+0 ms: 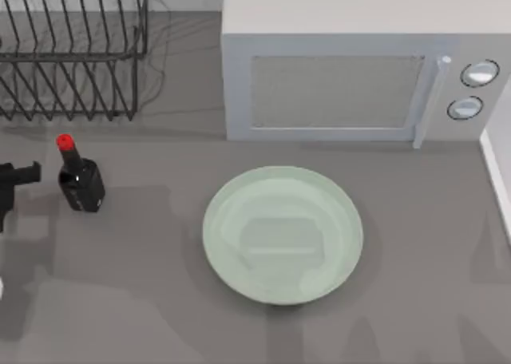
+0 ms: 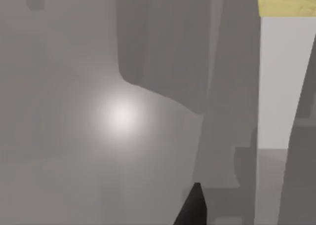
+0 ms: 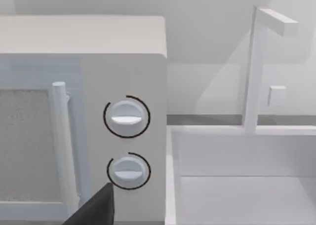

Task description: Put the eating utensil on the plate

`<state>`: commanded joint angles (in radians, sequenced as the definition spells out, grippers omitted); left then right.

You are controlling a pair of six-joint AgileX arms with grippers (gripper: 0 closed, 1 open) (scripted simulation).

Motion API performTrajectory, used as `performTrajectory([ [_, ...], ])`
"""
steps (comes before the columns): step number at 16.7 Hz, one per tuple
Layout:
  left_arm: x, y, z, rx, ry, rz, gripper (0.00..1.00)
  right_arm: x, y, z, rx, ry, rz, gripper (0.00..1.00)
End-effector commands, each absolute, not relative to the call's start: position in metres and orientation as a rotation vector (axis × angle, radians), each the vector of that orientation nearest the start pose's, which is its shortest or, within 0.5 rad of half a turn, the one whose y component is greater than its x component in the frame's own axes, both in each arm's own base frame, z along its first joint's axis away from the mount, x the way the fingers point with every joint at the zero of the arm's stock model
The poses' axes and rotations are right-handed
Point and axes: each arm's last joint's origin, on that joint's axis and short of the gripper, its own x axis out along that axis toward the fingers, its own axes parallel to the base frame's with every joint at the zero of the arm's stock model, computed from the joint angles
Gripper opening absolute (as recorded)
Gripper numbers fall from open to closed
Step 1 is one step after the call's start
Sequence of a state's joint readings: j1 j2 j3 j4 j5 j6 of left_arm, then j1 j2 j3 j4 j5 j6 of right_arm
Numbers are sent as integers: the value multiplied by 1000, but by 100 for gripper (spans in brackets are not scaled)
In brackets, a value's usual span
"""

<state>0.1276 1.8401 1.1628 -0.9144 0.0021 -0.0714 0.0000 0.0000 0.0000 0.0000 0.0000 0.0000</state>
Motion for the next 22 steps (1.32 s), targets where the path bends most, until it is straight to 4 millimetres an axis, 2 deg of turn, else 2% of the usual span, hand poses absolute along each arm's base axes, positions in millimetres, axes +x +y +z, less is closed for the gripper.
performTrajectory([
  [4, 319, 42, 190, -158, 1571, 153, 0, 106, -1, 160, 0, 0, 0, 100],
  [7, 316, 42, 211, -160, 1568, 156, 0, 106, -1, 160, 0, 0, 0, 100],
  [14, 317, 40, 214, -145, 1568, 143, 0, 106, -1, 160, 0, 0, 0, 100],
  [16, 322, 28, 225, -80, 1533, 74, 0, 106, -1, 160, 0, 0, 0, 100],
  [18, 329, 5, 240, 32, 1478, -43, 0, 106, -1, 160, 0, 0, 0, 100],
  [22, 340, -64, 270, 345, 1334, -358, 0, 106, -1, 160, 0, 0, 0, 100],
])
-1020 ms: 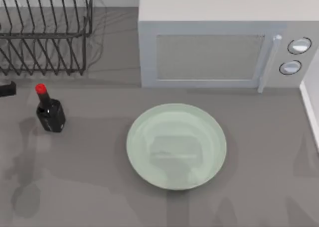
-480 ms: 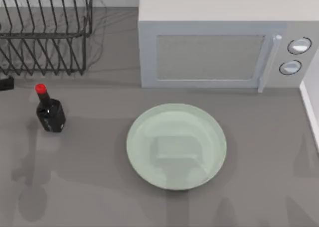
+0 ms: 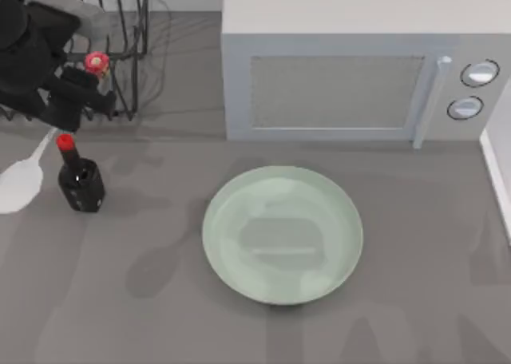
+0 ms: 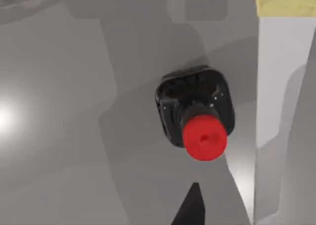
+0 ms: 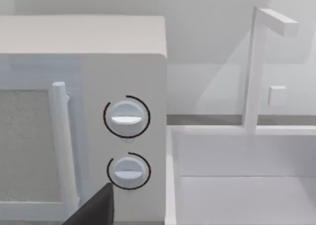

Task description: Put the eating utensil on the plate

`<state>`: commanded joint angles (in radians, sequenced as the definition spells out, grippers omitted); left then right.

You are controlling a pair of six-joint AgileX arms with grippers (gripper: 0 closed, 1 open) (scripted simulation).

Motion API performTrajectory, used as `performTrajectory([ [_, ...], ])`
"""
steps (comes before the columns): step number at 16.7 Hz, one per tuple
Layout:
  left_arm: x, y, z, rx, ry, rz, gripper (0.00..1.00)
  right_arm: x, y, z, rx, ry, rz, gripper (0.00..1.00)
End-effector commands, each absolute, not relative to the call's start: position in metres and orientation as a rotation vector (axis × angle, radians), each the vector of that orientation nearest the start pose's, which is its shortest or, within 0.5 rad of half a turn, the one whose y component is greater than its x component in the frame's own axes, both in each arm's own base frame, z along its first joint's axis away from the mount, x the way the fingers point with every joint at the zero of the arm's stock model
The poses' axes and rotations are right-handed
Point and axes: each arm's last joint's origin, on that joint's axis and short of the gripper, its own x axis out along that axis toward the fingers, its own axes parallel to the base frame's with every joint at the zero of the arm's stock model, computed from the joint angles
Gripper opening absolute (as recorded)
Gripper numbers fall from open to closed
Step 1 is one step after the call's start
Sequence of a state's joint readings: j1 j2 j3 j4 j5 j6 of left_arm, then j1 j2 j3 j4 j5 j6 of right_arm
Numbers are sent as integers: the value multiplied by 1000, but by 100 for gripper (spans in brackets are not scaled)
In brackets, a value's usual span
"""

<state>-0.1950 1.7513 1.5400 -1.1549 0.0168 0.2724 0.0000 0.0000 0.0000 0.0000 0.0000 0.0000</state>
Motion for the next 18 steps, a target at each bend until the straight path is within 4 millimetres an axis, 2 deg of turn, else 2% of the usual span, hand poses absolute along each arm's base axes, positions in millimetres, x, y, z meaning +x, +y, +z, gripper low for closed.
performTrajectory([
  [3, 340, -126, 280, 606, 1223, -609, 0, 106, -1, 160, 0, 0, 0, 100],
  [5, 337, -168, 278, 770, 1158, -763, 0, 106, -1, 160, 0, 0, 0, 100],
  [7, 332, -207, 269, 917, 1112, -898, 0, 106, -1, 160, 0, 0, 0, 100],
  [10, 325, -253, 240, 1089, 1101, -1058, 0, 106, -1, 160, 0, 0, 0, 100],
  [12, 321, -274, 215, 1170, 1133, -1135, 0, 106, -1, 160, 0, 0, 0, 100],
  [15, 316, -289, 184, 1236, 1198, -1203, 0, 106, -1, 160, 0, 0, 0, 100],
  [18, 316, -290, 181, 1242, 1208, -1210, 0, 106, -1, 160, 0, 0, 0, 100],
])
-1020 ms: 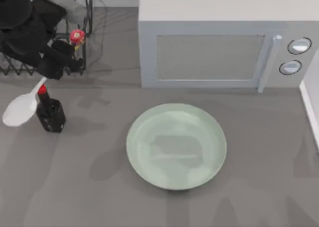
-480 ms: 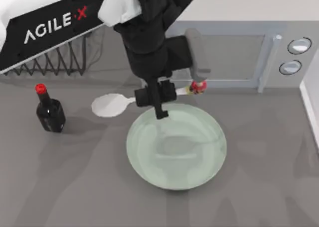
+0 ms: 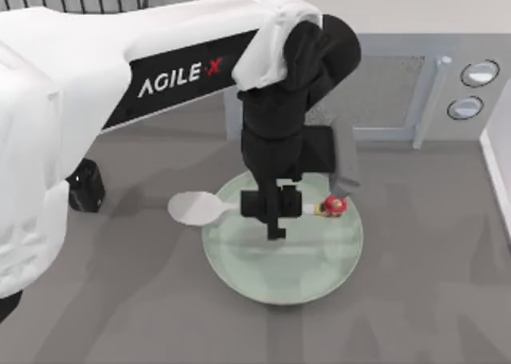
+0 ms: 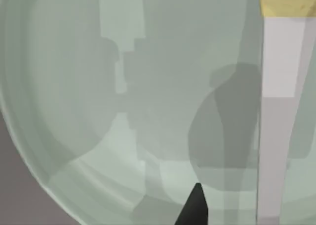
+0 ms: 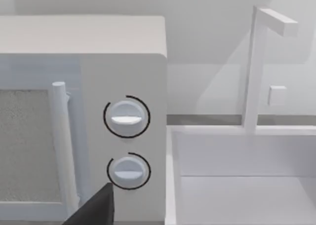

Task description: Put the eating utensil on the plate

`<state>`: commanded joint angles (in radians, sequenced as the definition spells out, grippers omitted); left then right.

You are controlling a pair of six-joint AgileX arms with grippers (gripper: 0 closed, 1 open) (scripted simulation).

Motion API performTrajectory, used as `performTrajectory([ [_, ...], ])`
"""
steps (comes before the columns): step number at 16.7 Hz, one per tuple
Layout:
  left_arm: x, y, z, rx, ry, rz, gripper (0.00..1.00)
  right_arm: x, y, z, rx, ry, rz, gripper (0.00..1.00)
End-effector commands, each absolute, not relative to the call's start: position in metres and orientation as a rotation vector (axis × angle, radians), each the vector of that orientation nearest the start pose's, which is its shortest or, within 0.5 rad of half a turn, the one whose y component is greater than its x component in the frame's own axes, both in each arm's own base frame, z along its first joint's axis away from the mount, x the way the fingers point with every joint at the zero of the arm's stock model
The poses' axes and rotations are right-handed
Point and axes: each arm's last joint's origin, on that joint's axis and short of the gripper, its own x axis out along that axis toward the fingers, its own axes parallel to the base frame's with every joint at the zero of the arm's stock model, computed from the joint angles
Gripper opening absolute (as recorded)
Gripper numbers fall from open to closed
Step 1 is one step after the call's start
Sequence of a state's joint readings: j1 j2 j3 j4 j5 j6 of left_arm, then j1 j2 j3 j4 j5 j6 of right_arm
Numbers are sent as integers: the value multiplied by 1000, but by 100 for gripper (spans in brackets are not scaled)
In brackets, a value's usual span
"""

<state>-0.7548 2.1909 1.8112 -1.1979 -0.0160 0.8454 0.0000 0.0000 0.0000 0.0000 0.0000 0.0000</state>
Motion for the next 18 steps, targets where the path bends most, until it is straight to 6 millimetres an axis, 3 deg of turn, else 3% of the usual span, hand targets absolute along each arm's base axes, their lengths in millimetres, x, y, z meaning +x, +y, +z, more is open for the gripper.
performTrajectory([
  [12, 306, -297, 167, 1230, 1237, -1280, 0, 106, -1, 160, 0, 0, 0, 100],
  [18, 302, -308, 183, 1260, 1120, -1275, 0, 106, -1, 160, 0, 0, 0, 100],
])
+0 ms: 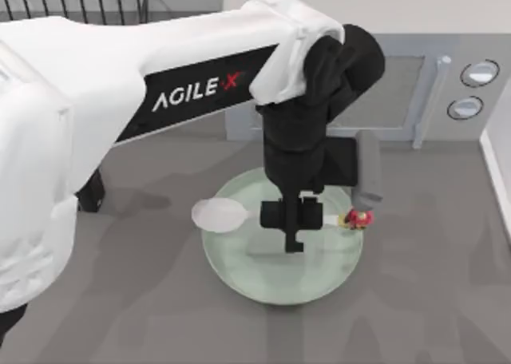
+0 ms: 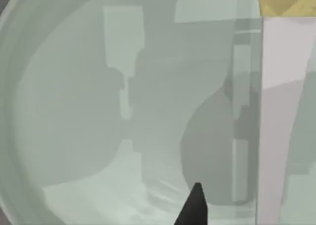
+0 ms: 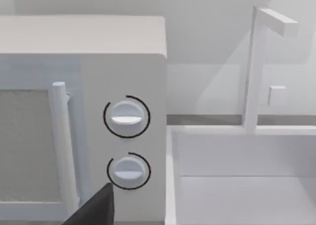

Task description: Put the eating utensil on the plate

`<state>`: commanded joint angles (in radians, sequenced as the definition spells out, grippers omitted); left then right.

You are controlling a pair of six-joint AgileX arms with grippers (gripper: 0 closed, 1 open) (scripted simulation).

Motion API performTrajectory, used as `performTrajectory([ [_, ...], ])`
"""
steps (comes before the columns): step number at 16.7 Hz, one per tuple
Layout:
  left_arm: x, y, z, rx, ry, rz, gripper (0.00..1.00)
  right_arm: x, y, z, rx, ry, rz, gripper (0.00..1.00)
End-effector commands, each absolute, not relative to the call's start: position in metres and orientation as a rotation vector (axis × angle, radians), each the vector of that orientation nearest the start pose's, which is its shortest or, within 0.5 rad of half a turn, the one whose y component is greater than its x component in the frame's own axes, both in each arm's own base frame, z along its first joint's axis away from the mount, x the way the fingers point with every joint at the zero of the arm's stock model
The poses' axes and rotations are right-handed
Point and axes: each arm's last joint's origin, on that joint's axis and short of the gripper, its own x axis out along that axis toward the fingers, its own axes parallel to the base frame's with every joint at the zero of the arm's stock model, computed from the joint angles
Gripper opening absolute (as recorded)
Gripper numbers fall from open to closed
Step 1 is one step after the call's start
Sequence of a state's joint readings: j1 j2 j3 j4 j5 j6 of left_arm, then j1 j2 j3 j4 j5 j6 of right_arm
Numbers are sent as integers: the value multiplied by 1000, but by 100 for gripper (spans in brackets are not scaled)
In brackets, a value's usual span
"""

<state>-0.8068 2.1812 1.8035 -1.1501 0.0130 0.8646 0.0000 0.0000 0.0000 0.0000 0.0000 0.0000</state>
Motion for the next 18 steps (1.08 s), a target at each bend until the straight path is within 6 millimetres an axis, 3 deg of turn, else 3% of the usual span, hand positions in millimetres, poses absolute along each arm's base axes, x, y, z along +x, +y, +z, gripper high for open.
performTrajectory([
  [4, 304, -311, 195, 1272, 1039, -1235, 0, 106, -1, 160, 0, 0, 0, 100],
  [7, 307, -309, 192, 1270, 1032, -1212, 0, 106, -1, 160, 0, 0, 0, 100],
  [15, 316, -293, 136, 1242, 1206, -1209, 0, 106, -1, 160, 0, 0, 0, 100],
  [18, 316, -293, 136, 1242, 1208, -1210, 0, 106, -1, 160, 0, 0, 0, 100],
])
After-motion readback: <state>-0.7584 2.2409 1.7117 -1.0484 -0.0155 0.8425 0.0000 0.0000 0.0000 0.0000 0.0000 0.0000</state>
